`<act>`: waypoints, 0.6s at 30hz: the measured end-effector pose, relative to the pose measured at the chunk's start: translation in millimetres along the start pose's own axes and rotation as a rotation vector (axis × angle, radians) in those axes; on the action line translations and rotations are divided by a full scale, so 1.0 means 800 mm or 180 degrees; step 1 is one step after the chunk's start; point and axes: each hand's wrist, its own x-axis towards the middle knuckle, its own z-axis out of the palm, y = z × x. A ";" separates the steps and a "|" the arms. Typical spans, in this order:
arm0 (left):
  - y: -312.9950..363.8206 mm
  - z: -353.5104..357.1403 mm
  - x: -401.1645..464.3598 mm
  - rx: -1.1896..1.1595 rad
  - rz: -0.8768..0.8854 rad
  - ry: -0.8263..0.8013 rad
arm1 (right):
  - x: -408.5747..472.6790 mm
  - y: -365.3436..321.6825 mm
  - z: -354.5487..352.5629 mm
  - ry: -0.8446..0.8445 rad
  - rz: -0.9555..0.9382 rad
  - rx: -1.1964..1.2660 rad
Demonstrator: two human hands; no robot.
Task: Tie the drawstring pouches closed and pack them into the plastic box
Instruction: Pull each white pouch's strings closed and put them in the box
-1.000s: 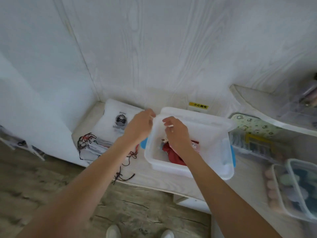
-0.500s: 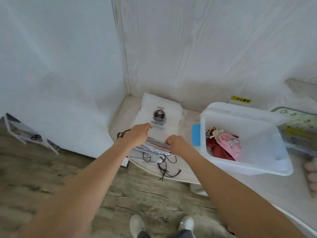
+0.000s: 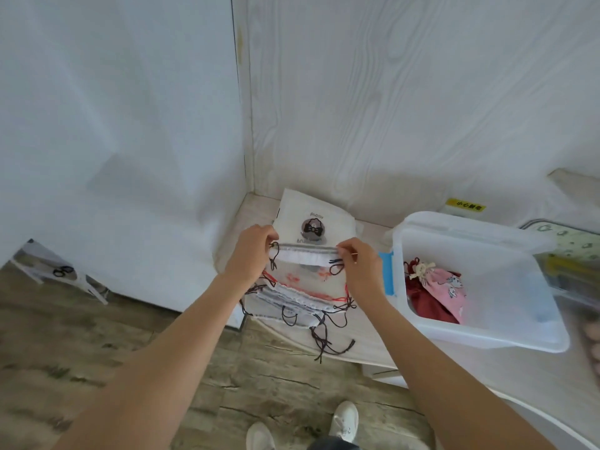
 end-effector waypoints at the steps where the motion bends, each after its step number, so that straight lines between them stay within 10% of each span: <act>1: 0.003 -0.004 0.002 -0.0232 -0.0126 0.0181 | 0.002 -0.002 0.000 0.0102 0.0036 0.0158; 18: 0.008 -0.011 -0.011 -0.1190 -0.0117 0.0096 | 0.000 -0.016 -0.012 -0.0029 0.0367 0.0772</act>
